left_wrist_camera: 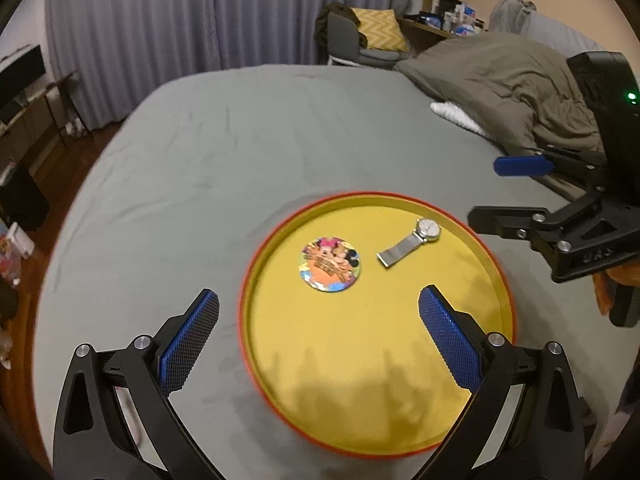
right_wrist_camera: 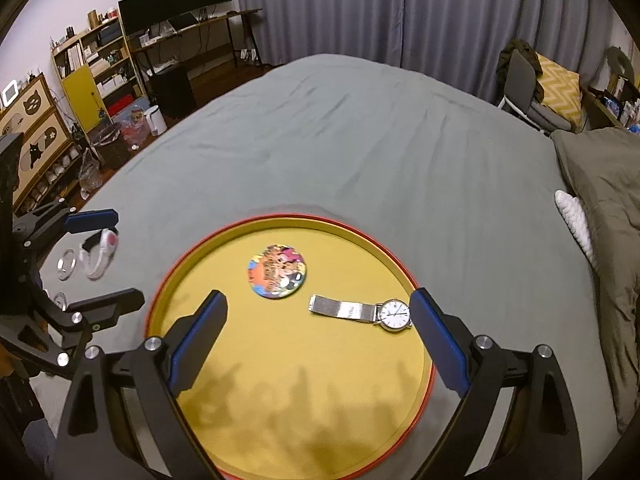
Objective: Organize jewelry
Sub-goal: 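Lower the right tool around the silver mesh watch while the left tool lowers over the Mickey badge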
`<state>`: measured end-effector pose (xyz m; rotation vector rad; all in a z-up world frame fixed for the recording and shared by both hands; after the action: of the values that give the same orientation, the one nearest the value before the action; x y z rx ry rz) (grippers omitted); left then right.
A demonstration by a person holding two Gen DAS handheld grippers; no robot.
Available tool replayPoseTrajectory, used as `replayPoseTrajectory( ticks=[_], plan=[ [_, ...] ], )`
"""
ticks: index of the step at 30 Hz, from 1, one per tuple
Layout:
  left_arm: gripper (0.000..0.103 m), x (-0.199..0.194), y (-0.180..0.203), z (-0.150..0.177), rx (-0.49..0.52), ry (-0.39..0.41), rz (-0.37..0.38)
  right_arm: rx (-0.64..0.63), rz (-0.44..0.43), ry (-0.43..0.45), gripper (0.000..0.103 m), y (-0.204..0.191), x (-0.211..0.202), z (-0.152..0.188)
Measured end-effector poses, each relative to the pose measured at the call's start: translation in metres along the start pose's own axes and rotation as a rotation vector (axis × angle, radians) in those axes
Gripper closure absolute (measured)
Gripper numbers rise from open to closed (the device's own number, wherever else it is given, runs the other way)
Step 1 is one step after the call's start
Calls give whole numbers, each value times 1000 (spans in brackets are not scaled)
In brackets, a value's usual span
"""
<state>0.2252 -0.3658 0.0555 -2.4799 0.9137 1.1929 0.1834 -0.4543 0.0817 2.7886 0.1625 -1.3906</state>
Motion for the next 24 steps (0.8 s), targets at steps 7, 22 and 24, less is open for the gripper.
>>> replayPoseTrajectory(
  ticks=[7,22,24],
  plan=[
    [5,41,-3,11,55,-75,-23,-39,-1,-36,15,19,27,7],
    [5,110,15,27,175,-177,-24,-13,-47,-119,15,55,87,36],
    [5,119,16,28,177,-187,-22,-21,-50,-126,15,59,91,37]
  ],
)
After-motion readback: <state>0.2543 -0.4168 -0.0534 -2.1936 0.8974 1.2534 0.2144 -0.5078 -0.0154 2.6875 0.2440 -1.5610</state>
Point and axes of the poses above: each gripper's, at about its wrist camera, not at the fingertips, and x roughly the way its jaws point, y to its right, z to its underside, the point moved 10 cm from there along x, roughly the way its jaws point, and after that the axes turned 1 degree about -z, right-handed, at the moved point
